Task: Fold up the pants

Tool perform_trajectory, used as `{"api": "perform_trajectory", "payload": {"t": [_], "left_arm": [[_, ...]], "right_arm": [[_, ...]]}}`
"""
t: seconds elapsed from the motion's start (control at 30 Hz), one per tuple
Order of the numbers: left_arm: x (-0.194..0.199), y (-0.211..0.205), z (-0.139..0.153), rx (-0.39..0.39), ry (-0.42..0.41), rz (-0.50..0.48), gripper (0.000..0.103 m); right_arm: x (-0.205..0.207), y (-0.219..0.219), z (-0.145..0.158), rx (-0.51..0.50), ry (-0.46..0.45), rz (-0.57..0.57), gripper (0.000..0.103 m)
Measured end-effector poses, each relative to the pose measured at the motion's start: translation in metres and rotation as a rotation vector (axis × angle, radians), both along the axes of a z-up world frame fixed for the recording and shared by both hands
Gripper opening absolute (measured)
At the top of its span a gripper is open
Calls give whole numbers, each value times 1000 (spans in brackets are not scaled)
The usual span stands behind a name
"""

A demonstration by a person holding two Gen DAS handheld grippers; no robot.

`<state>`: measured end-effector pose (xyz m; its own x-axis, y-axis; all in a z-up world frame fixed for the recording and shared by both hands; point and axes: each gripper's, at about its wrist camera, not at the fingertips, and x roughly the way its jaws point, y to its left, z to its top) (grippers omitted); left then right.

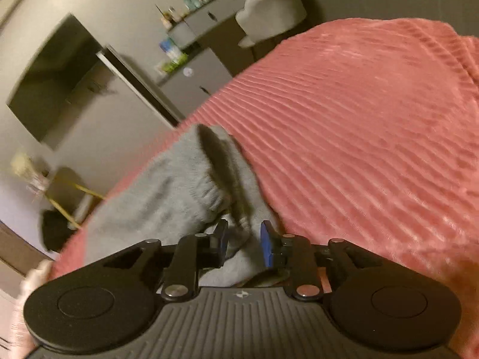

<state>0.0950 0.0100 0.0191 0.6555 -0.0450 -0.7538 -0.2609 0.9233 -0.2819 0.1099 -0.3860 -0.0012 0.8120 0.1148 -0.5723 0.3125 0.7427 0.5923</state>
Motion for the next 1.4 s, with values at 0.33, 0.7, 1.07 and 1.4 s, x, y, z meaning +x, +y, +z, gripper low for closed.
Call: {"api": "perform_trajectory", "payload": {"t": [0.33,0.7,1.07,1.4], "left_arm": [[-2,-28,4,185,25,-113,103],[-36,-69,20,290,-26,-290,103],[-38,-82,24,309,-42,-320,103],[-17,-84,12,340,-30,-288,103]], "right_arm": [[-51,60,0,-194,83,231,99],[-85,94,14,-404,88,363,99],[-64,124,17,-572,86,359,99],[-39,133,8,-654,72,324,99]]}}
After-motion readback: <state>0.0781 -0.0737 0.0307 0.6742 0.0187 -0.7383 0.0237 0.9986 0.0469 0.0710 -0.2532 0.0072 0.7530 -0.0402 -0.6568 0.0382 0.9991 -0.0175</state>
